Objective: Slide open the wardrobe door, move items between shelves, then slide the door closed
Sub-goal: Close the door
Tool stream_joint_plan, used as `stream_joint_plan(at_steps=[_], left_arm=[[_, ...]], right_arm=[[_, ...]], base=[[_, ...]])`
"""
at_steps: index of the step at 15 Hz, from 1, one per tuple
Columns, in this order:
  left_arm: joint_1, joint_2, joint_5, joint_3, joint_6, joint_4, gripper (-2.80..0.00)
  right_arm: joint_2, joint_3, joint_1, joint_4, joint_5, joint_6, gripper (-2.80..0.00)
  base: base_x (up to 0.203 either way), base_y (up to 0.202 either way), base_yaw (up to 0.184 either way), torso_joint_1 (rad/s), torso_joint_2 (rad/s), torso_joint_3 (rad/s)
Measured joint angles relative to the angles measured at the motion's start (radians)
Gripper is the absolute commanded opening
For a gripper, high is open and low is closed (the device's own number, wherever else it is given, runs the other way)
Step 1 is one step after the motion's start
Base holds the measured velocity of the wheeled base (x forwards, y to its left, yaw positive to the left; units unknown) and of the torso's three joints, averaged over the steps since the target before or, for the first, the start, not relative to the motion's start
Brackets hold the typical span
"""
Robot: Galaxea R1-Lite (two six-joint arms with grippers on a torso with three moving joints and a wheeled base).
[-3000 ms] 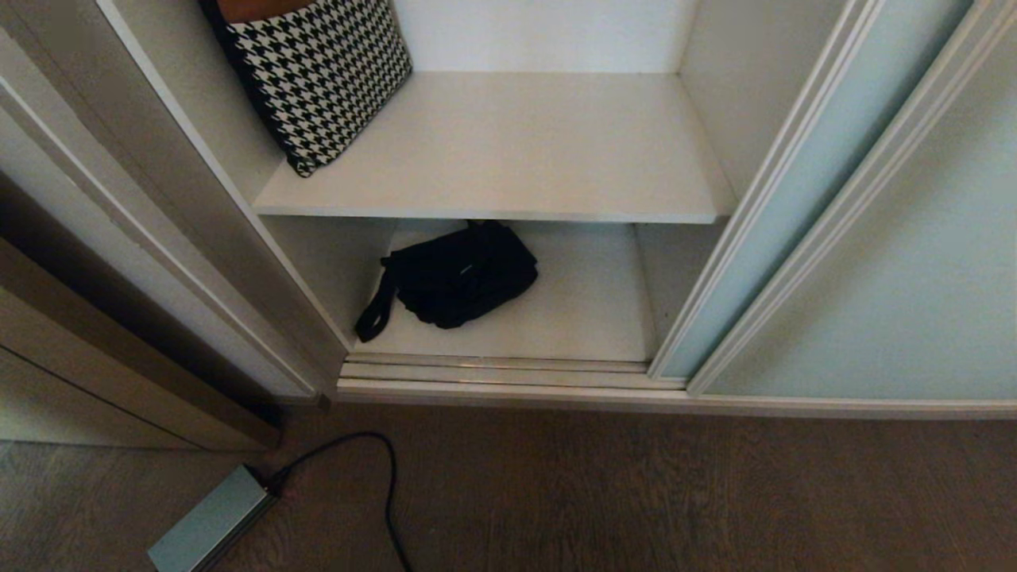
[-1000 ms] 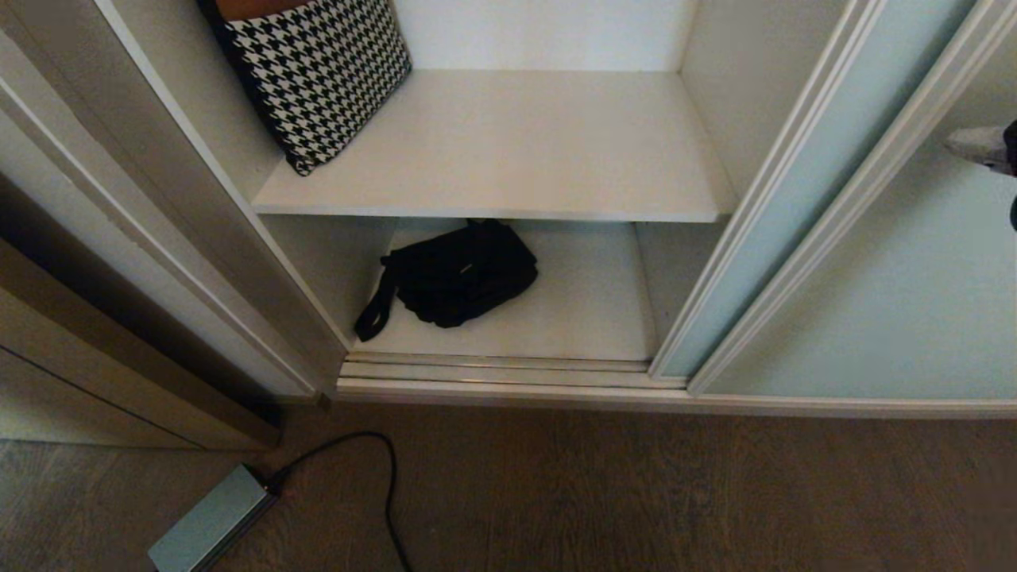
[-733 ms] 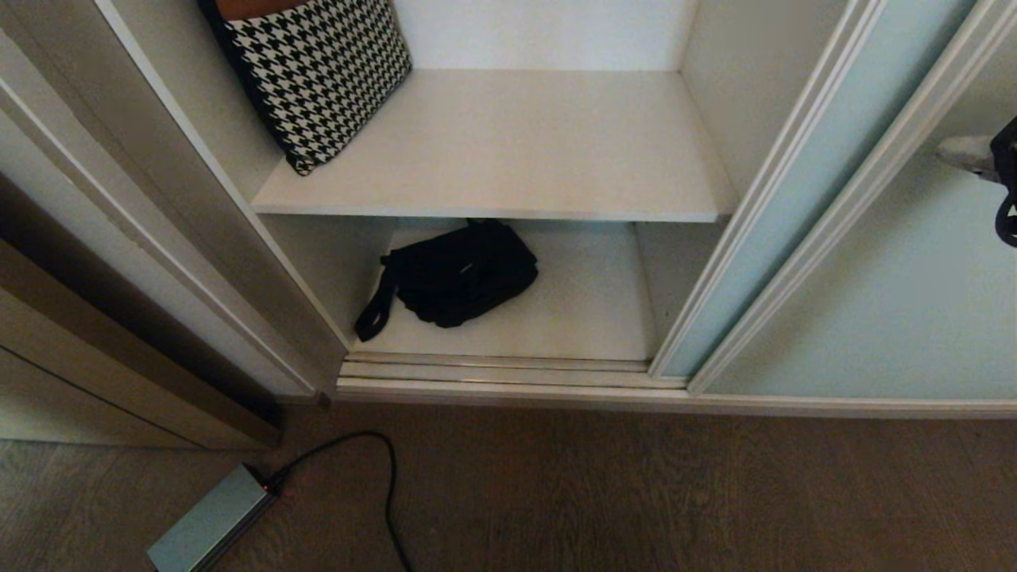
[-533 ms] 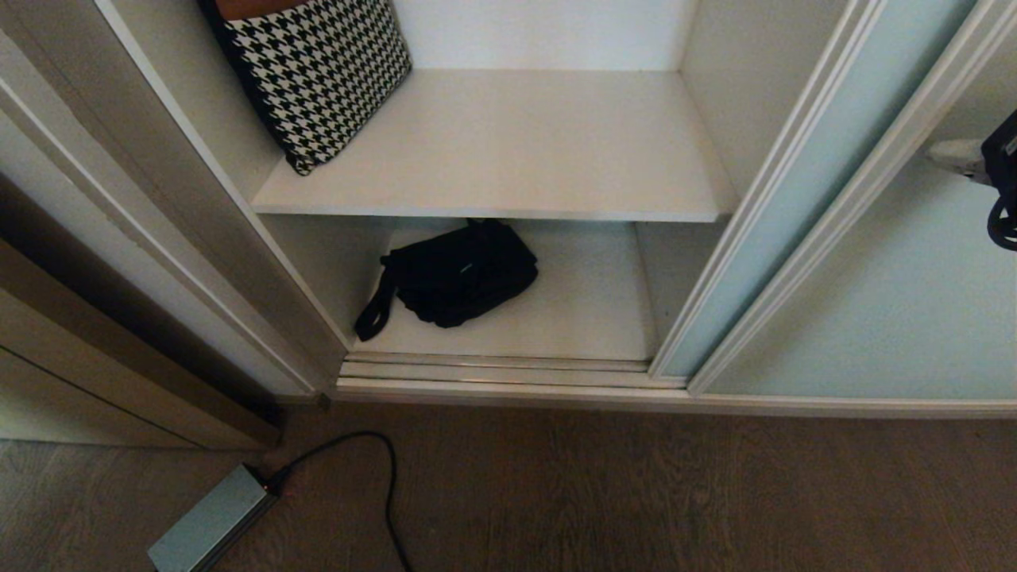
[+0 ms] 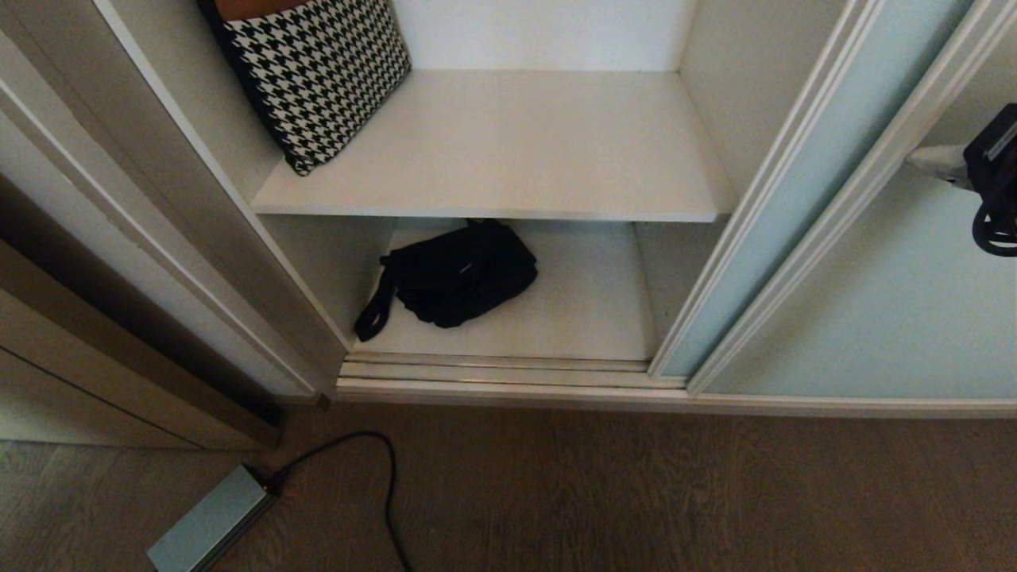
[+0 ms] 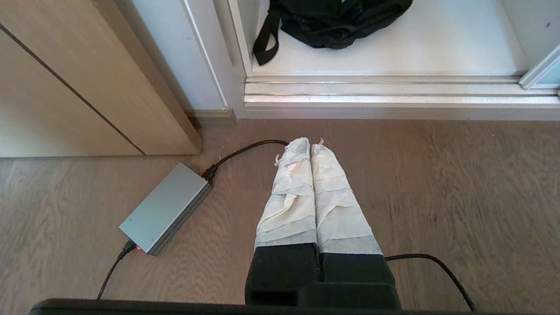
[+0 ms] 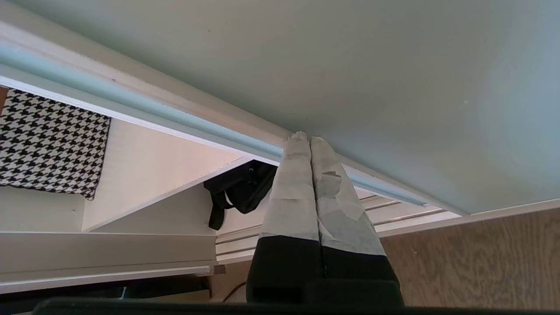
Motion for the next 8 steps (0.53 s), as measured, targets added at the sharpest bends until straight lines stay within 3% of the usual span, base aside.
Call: stream_joint_plan(at_steps=[8], left_arm=[[0.0, 0.0, 0.001, 0.0, 0.0, 0.0, -2.8]], right_arm=[[-0.01, 0.081, -0.012, -0.092, 0.001, -0.004, -2.8]], base=[[0.0, 0.0, 0.0, 0.0, 0.0, 0.0]])
